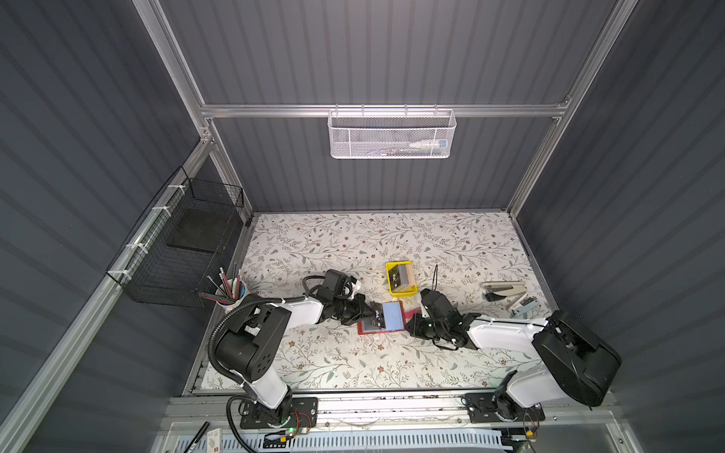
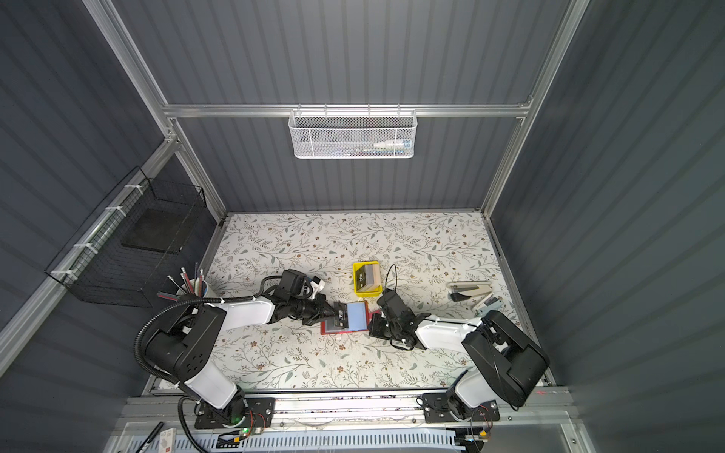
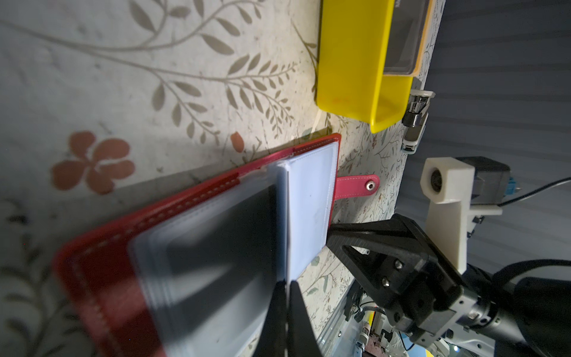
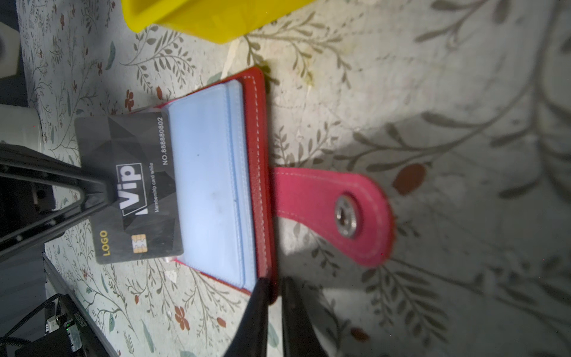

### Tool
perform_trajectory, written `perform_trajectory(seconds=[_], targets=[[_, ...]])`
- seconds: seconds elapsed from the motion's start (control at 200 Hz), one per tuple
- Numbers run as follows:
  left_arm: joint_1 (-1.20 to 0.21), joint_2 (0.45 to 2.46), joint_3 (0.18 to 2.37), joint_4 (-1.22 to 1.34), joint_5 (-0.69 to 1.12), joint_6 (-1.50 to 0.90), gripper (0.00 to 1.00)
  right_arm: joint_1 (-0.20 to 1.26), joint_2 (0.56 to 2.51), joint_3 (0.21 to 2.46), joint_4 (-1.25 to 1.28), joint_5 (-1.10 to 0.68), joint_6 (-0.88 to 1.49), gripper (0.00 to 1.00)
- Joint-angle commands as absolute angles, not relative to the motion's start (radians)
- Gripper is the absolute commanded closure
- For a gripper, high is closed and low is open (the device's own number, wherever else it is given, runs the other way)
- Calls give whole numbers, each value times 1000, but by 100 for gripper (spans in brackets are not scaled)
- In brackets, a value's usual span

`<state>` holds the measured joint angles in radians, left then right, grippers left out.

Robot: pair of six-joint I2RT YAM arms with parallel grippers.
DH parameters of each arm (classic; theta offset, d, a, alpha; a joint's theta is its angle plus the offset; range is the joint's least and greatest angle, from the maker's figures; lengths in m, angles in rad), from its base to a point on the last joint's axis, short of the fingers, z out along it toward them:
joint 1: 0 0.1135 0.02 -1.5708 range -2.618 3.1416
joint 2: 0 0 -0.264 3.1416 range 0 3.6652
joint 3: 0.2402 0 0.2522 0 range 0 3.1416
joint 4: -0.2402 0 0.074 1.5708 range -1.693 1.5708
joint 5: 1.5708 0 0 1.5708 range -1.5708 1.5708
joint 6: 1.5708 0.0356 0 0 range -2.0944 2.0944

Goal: Insert credit cards into a card holder
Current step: Insert the credit card into the card slot.

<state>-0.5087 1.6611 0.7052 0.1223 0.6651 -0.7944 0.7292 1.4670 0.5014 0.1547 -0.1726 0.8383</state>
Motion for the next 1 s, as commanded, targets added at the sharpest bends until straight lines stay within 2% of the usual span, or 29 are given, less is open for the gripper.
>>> perform_trajectory(seconds=[0.0,0.996], targets=[[-501,1681,689,133,682,-799,100,734,1481,513,155,-173,839,86],[-502,1715,661,211,710,-850,99,736,1494,533,143,-181,828,87]])
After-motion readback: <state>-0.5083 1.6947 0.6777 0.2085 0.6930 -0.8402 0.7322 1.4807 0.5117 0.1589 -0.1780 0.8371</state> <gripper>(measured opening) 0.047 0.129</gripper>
